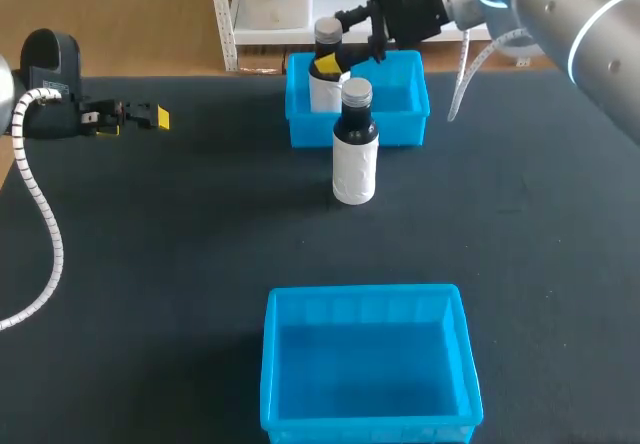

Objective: Pick up the bottle, and place it in the far bin if it is heavy, or in the near bin if it is light.

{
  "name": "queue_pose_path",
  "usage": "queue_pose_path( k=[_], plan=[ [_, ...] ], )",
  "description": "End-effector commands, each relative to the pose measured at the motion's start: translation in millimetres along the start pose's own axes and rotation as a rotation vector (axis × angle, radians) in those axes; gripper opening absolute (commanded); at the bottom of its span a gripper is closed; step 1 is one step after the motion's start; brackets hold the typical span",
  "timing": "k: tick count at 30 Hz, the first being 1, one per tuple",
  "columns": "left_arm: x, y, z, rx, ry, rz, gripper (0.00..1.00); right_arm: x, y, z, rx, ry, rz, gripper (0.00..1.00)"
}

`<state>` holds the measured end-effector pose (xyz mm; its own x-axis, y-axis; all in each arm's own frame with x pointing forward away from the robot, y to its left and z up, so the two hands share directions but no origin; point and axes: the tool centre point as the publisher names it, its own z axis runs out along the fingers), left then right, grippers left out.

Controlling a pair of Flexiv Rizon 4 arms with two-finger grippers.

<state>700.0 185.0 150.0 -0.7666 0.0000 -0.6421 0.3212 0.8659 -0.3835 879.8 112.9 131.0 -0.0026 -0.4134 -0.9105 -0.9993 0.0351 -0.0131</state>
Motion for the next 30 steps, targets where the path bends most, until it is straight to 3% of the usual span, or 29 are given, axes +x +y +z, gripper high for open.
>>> queue_pose_path(
  k=[1, 12, 30],
  plan=[
    [0.0, 0.0, 0, 0.000, 0.000, 0.000, 1.00, -1, -9, -1, -0.257, 0.002, 0.002, 1.00],
    [0.0, 0.0, 0, 0.000, 0.000, 0.000, 1.00, 3, -9, -24, -0.232, 0.008, 0.012, 1.00],
    [0.0, 0.0, 0, 0.000, 0.000, 0.000, 1.00, 18, 7, -98, -0.140, 0.014, 0.028, 1.00]
  ],
)
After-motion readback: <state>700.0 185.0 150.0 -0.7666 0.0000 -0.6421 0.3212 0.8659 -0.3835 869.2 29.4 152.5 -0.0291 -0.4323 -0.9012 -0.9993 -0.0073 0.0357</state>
